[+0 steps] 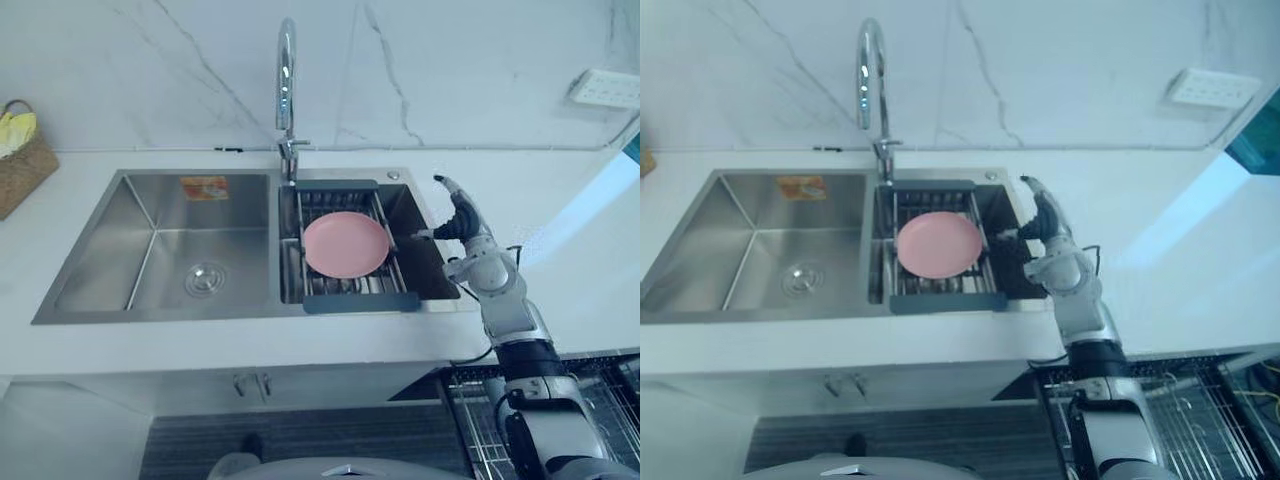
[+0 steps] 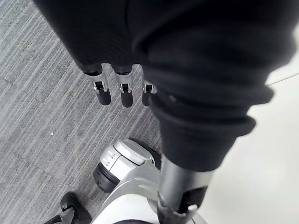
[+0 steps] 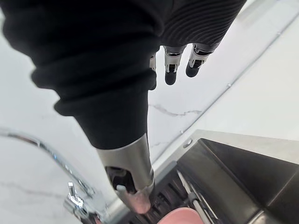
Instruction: Walk over to the sink, pick up the cup, carry it to the dishwasher, place the cup inside the dishwasher, then close the dishwasher door
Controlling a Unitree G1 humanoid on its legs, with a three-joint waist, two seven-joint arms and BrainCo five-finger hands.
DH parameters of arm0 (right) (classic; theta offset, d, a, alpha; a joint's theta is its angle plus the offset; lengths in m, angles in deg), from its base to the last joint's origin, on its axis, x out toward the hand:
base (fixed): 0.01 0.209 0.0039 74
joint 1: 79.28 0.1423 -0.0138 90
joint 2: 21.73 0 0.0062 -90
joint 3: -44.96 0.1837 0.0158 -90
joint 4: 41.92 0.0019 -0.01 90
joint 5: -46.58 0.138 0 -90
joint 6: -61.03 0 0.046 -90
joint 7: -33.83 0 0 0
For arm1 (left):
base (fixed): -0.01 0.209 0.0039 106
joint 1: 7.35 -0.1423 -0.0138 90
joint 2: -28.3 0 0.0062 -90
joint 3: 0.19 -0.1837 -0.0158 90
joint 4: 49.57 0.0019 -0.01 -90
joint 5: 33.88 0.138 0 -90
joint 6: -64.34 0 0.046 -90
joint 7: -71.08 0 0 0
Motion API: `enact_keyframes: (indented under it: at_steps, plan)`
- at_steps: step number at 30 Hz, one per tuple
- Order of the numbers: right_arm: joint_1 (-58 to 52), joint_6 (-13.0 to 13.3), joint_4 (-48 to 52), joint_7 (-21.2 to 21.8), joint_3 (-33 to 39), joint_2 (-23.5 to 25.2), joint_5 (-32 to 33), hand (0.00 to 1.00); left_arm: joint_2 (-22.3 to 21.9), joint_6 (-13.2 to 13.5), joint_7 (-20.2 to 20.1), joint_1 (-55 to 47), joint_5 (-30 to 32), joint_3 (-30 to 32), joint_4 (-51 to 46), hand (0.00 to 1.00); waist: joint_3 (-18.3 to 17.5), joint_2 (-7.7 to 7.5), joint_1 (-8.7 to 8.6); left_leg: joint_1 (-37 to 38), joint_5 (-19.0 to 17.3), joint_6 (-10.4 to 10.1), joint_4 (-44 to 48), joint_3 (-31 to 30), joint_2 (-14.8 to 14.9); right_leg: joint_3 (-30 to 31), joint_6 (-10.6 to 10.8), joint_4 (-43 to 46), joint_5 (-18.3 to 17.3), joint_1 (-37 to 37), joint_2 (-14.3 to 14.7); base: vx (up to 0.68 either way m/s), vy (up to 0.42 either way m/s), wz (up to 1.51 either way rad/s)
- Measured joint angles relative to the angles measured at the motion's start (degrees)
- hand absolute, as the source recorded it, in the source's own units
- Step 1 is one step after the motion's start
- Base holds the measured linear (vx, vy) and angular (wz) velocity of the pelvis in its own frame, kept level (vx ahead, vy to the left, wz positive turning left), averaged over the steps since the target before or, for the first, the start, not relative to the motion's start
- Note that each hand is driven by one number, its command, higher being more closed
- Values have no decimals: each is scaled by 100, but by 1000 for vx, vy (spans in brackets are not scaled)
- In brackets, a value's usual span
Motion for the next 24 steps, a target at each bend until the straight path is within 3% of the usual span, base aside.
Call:
enact_keyframes:
  at_steps: [10, 15, 24]
  plan:
    - [428, 543, -658, -158, -884, -98, -1324, 0, 4, -3, -113, 39, 106, -6, -110, 0, 159, -10, 34, -189, 91, 30, -1, -221, -42, -188, -34, -8, -23, -45, -15, -28, 1, 12]
    - [668, 1083, -1034, -185, -1402, -279, -2063, 0, 46, 2, -165, 42, 222, -20, -233, 0, 247, -34, 137, -212, 114, 24, 0, -329, -59, -323, 3, -4, -2, 1, -19, 7, -9, 11]
    - [945, 1480, -1153, -315, -2054, -635, -3074, 0, 107, 5, -224, 41, 236, -223, -236, 0, 370, -47, 177, -193, 141, 15, -1, -444, -69, -424, -47, 0, -44, 90, -16, -17, -3, 7]
